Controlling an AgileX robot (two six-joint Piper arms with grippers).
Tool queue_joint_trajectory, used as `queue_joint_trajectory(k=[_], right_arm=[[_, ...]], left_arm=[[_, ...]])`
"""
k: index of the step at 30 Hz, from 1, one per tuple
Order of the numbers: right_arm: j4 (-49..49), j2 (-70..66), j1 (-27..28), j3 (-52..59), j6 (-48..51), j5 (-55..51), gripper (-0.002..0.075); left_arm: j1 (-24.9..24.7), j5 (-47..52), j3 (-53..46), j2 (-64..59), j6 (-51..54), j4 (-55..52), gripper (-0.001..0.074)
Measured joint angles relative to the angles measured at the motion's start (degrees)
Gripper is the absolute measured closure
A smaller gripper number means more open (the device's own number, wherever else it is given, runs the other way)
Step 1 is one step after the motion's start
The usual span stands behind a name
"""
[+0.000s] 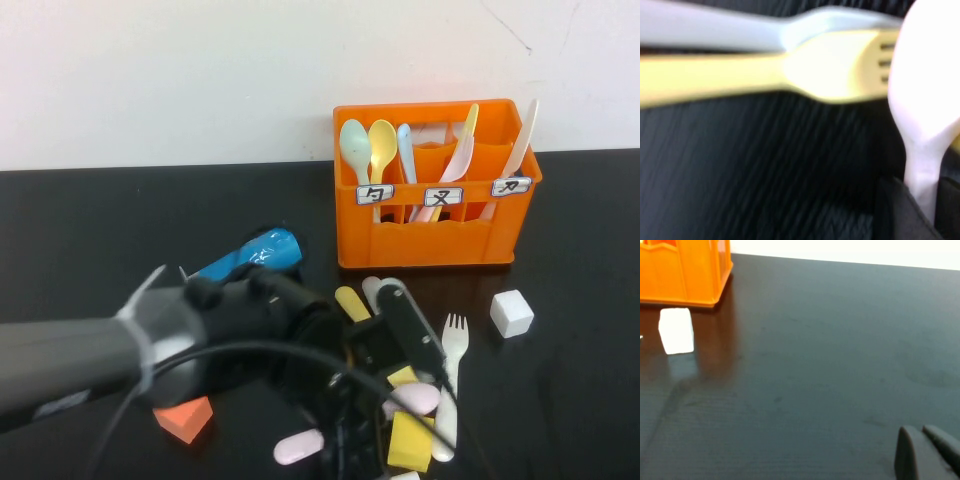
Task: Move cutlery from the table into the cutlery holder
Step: Pick up the spoon, then place the spoon on the box
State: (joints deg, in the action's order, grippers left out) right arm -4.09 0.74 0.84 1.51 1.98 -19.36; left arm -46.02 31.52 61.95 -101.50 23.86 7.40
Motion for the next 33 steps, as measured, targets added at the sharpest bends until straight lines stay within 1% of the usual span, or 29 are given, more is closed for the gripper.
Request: queue_joint_trajectory(k=[3,9,13,15,19,22,27,30,33], right_arm=[[0.0,0.0,0.0,0.0,0.0,0.0,0.0729],[0.0,0.0,0.0,0.0,0.0,0.0,0.0729],[0.0,0.0,0.0,0.0,0.0,0.0,0.0729],[0.0,0.0,0.0,0.0,0.0,0.0,0.0729],[0.0,0.0,0.0,0.0,0.0,0.0,0.0729],[0.0,0.0,0.0,0.0,0.0,0.0,0.0729],[0.0,0.0,0.0,0.0,0.0,0.0,0.0729],[0.0,0.0,0.0,0.0,0.0,0.0,0.0729],[0.0,0.0,0.0,0.0,0.0,0.0,0.0729]], left_arm=[[0.0,-3.64,-4.07,3.79,-0.22,-0.22,0.0622],[0.0,-16.22,-10.21,13.48,-0.22,0.6,0.0622],[0.0,-25.63,-14.12,17.94,-0.22,1.1,0.0622],[0.34,-32.33,-16.31,19.54,-0.84,1.24,0.0622],[1.81,-47.63,-20.04,20.68,-4.59,2.18,0.0622],[3.71,-58.39,-22.42,20.76,-9.97,3.03,0.0622],[7.4,-75.13,-23.0,19.58,-19.56,3.13,0.0622],[8.07,-83.56,-23.0,17.67,-21.99,3.02,0.0622],[8.14,-87.73,-22.65,15.92,-22.94,3.02,0.0622]])
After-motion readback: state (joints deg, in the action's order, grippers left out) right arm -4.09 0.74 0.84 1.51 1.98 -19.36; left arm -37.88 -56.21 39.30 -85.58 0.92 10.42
